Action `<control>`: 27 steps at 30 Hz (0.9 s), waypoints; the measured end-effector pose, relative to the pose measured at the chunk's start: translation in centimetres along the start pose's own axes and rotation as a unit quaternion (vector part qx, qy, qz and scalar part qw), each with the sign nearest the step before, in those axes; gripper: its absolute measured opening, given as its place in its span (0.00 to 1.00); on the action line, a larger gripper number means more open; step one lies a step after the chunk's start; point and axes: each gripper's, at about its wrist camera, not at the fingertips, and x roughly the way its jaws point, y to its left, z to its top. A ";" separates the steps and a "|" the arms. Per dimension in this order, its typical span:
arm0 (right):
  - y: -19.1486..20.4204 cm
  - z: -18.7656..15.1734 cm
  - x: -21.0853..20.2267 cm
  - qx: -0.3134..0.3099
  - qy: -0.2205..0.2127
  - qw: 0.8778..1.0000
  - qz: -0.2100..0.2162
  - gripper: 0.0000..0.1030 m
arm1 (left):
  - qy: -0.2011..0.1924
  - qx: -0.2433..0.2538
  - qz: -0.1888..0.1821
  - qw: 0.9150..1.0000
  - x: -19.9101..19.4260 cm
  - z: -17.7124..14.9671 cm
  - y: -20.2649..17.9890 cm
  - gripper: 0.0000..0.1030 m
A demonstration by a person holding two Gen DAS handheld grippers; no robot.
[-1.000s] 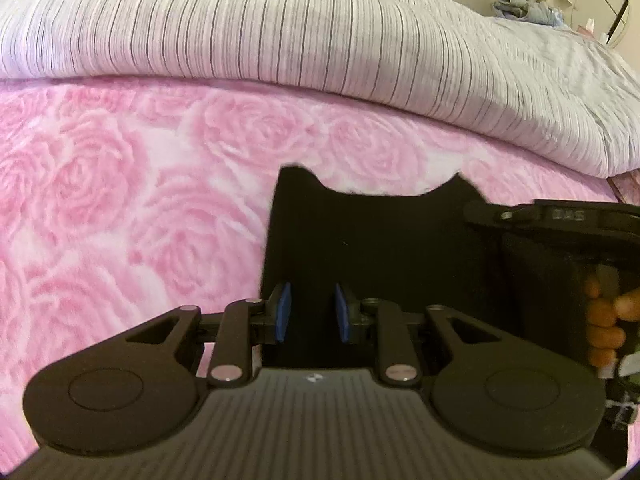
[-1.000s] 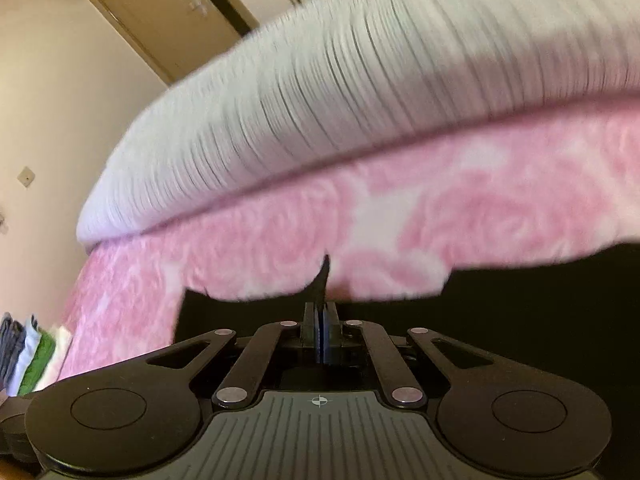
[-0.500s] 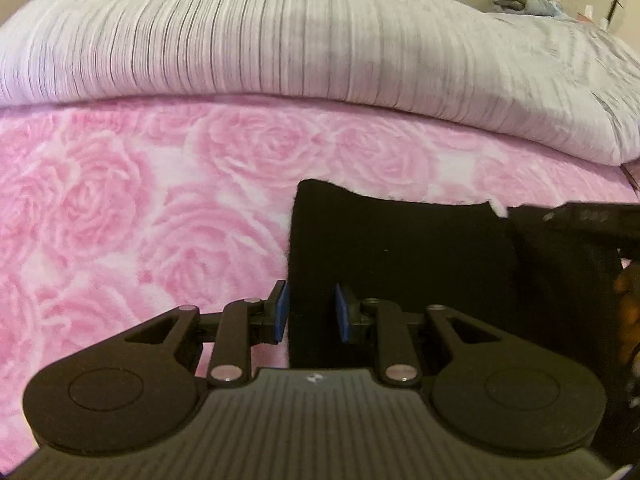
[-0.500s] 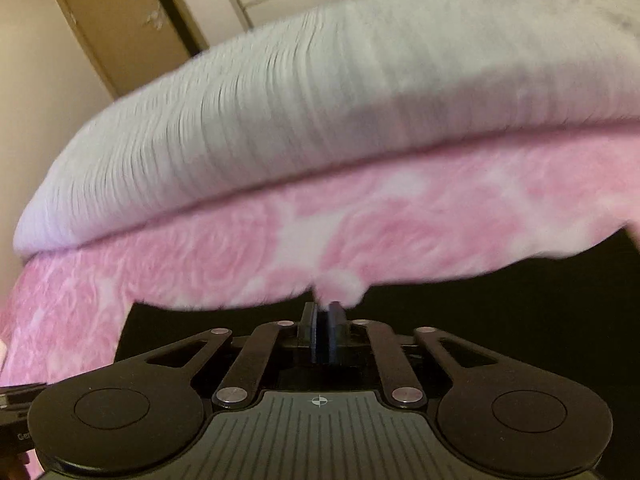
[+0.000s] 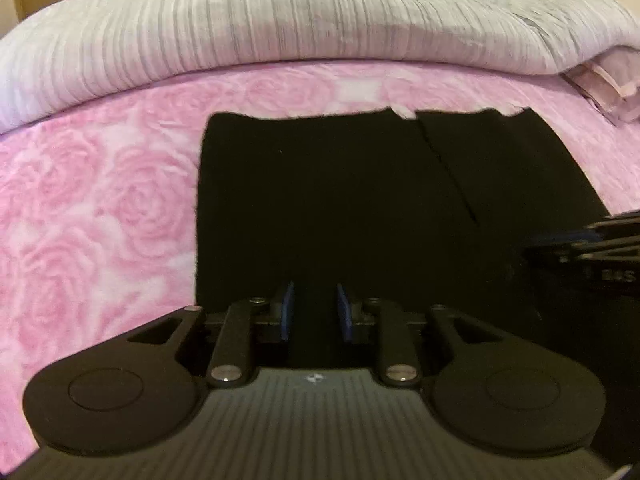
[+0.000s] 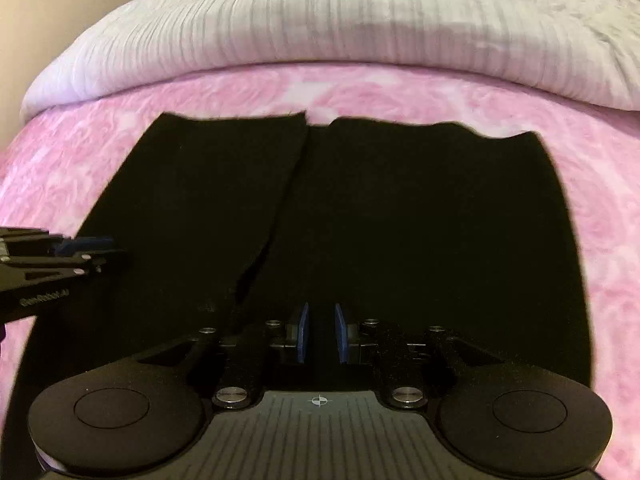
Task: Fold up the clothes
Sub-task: 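Lift the end edge with both tools and fold it over toward the opposite end, then lay the folded edge down and open both tools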
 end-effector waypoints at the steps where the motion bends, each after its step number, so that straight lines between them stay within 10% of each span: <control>1: 0.0 -0.1 -1.1 0.003 -0.008 1.000 0.000 0.16 | -0.007 -0.006 -0.003 1.000 -0.8 0.0 -0.1 0.19; 11: 2.0 -13.0 -10.8 0.040 0.092 0.995 -0.023 0.16 | 0.032 -0.051 0.001 0.998 -10.7 -12.0 -5.5 0.19; 27: 5.8 -28.3 -24.3 0.013 -0.125 0.990 -0.067 0.18 | -0.077 -0.037 0.054 0.995 -25.5 -24.9 -11.5 0.26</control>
